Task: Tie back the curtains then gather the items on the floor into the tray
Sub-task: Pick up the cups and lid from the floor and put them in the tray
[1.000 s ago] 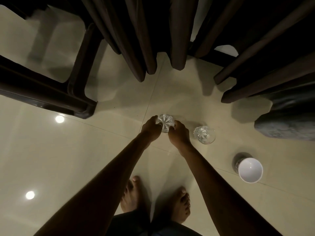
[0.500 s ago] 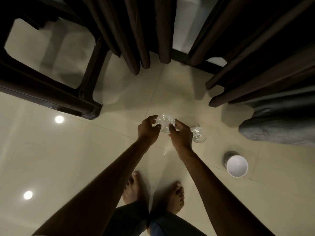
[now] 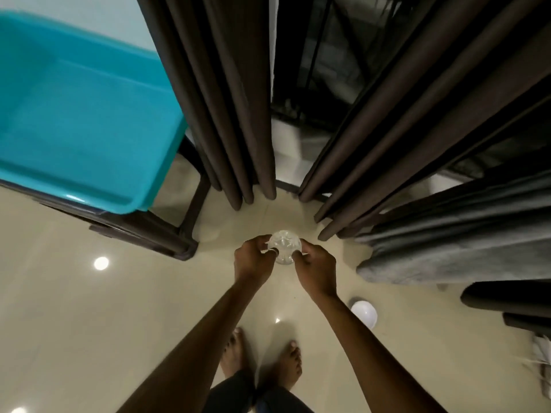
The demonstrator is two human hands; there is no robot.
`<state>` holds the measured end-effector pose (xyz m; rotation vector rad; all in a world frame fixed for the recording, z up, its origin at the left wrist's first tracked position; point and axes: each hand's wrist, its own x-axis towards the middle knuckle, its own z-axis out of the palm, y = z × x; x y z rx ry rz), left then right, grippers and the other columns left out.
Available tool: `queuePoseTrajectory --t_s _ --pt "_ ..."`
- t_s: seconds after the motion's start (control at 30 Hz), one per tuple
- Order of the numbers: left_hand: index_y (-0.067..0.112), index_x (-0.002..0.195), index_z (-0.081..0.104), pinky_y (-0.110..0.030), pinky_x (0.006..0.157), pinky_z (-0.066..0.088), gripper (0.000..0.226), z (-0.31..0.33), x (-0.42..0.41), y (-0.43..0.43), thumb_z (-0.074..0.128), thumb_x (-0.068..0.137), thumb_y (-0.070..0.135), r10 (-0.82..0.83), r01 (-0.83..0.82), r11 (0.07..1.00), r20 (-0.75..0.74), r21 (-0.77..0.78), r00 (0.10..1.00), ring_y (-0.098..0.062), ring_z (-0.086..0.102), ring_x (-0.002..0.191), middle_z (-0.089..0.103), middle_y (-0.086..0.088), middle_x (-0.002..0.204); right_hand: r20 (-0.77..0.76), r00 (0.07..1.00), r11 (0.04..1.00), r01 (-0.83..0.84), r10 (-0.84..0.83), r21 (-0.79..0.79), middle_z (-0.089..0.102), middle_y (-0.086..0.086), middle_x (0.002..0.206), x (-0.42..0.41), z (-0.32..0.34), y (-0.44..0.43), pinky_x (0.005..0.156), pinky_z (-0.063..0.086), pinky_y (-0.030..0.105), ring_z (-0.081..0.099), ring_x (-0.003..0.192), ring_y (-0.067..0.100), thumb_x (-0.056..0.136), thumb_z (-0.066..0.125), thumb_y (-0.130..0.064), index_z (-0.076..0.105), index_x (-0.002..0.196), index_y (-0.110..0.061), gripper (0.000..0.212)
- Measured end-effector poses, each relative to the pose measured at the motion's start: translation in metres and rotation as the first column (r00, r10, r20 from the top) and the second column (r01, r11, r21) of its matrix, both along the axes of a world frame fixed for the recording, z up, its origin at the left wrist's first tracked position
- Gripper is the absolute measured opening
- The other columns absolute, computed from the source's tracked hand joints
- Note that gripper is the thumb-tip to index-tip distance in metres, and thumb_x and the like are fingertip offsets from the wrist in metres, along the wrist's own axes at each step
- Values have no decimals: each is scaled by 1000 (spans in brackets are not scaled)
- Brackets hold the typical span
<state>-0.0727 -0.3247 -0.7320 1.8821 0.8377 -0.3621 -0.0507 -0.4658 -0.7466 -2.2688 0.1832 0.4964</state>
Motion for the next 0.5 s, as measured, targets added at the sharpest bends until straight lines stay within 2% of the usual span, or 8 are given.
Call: queuePoseTrajectory --t_s 0.03,0.1,0.13,0.2,0.27,0.37,0.43,0.5 --pt "31 120 74 -29 92 52 46 23 -3 0 58 76 28 -13 13 1000 27 6 1000 -17 67 103 76 4 109 21 1000 1000 -20 20 -7 74 4 109 -2 22 -2 68 40 1 62 85 7 92 63 -20 72 125 -17 34" --pt "32 117 75 -28 84 53 53 69 -9 0 51 70 34 -37 34 999 72 37 997 -16 68 98 77 5 104 74 996 999 -51 52 -19 72 5 107 -5 66 -4 67 38 2 62 82 8 92 64 -19 73 123 -15 32" --pt "31 116 76 -27 80 54 53 91 -13 -1 49 70 35 -50 45 997 95 58 994 -15 69 95 78 4 102 106 992 998 -64 66 -20 71 7 106 -9 88 -4 68 42 6 63 80 11 91 64 -18 75 118 -13 29" --pt "30 116 76 -28 78 56 51 135 -21 -2 48 74 35 -57 45 995 134 92 989 -15 70 91 79 3 101 172 982 997 -75 76 -14 70 9 102 -16 128 -4 71 54 23 65 79 18 90 64 -18 76 110 -10 25" --pt "29 117 76 -32 79 59 46 173 -31 -2 50 79 30 -64 43 991 160 130 985 -18 72 90 79 2 102 234 971 998 -62 58 13 71 9 99 -26 162 -2 74 58 36 67 82 23 87 62 -21 77 104 -9 26" --pt "26 114 77 -35 81 59 40 228 -46 -1 54 82 21 -84 51 982 181 182 980 -23 73 93 78 -1 105 261 965 996 -12 -11 88 75 5 103 -42 207 0 84 55 30 68 93 20 88 64 -15 78 107 -10 24" --pt "24 114 77 -31 81 58 35 256 -54 -1 57 86 18 -84 46 976 175 213 981 -23 72 94 78 -2 106 230 971 990 37 -67 135 75 2 109 -52 235 3 90 52 27 67 100 16 89 67 -10 78 110 -9 24" --pt "22 118 75 -26 79 55 32 284 -62 -1 60 90 17 -65 29 979 173 200 983 -18 71 92 77 -1 109 208 970 976 83 -126 203 76 1 110 -62 263 6 92 52 28 68 101 15 90 67 -9 78 112 -11 25"
